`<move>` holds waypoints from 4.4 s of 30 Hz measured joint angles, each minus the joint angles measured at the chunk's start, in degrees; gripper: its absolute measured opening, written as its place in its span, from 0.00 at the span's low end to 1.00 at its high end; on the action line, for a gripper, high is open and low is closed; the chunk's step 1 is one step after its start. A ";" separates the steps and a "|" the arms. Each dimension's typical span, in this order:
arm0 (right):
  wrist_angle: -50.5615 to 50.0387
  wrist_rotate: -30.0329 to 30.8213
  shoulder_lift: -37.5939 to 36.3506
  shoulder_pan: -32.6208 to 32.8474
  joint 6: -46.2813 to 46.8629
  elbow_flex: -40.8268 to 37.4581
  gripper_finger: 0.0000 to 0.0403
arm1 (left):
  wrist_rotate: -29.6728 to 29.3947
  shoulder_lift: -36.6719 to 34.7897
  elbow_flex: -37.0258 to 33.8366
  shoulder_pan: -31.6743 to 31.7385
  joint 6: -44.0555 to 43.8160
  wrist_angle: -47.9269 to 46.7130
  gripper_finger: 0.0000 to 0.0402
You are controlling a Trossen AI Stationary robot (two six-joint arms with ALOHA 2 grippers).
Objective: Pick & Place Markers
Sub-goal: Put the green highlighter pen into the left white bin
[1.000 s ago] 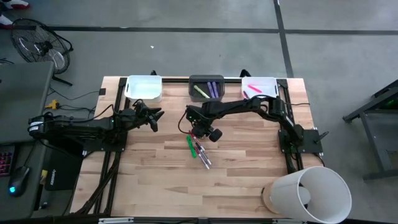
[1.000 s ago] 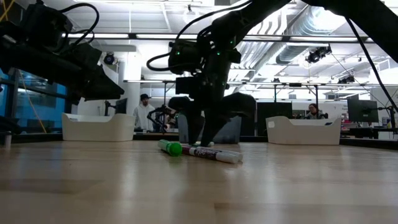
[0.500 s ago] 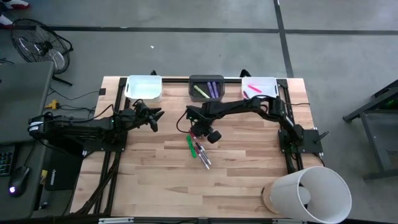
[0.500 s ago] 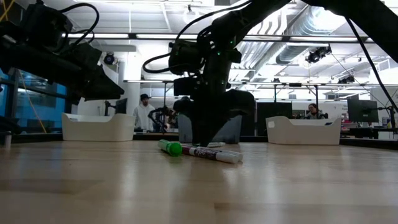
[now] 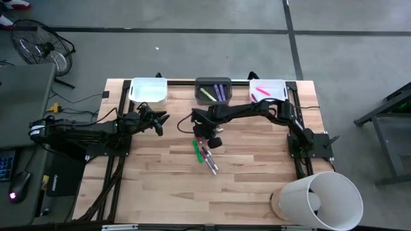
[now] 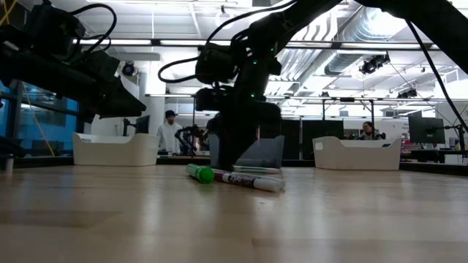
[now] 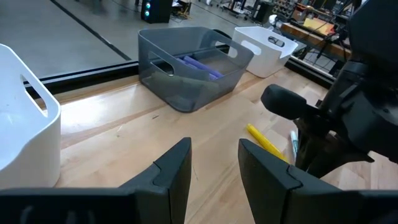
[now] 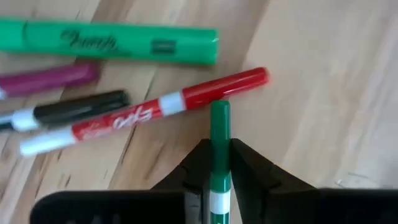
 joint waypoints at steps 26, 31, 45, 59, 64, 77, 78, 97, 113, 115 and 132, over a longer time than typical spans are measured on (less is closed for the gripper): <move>2.02 5.30 0.00 0.24 16.21 0.00 0.08 | 0.00 -0.01 0.01 -0.02 0.01 0.00 0.33; 2.37 5.28 0.00 0.22 16.25 0.00 0.09 | 0.00 0.01 -0.01 -0.01 0.00 0.01 0.33; 3.68 5.41 -3.59 0.24 18.50 0.00 0.08 | 0.00 0.00 0.01 -0.02 0.01 0.01 0.33; 12.89 4.73 -10.87 0.28 22.92 0.07 0.08 | -0.01 0.00 -0.01 -0.02 0.00 0.16 0.33; 17.50 4.52 -11.46 0.28 23.97 0.09 0.09 | 0.00 0.01 -0.01 0.00 0.01 0.13 0.33; 25.33 1.51 -11.52 0.66 24.12 0.09 0.10 | 2.78 0.01 -0.01 -0.02 0.04 -0.21 0.33; 25.51 1.52 -11.52 0.66 24.17 0.09 0.10 | 2.81 0.01 -0.01 -0.01 0.03 -0.20 0.33; 27.05 1.61 -11.52 0.66 24.19 0.09 0.09 | 4.65 0.01 0.00 0.00 -0.01 1.64 0.33; 49.23 -2.11 -13.97 0.79 24.21 0.07 0.08 | 19.64 0.01 0.03 -0.02 17.41 22.02 0.33; 50.37 -2.62 -13.97 0.79 23.83 0.09 0.09 | 19.68 0.00 0.04 -0.01 18.75 22.88 0.35; 54.52 -3.01 -13.92 0.76 23.73 0.07 0.09 | 24.06 11.86 11.39 0.00 20.71 22.27 0.55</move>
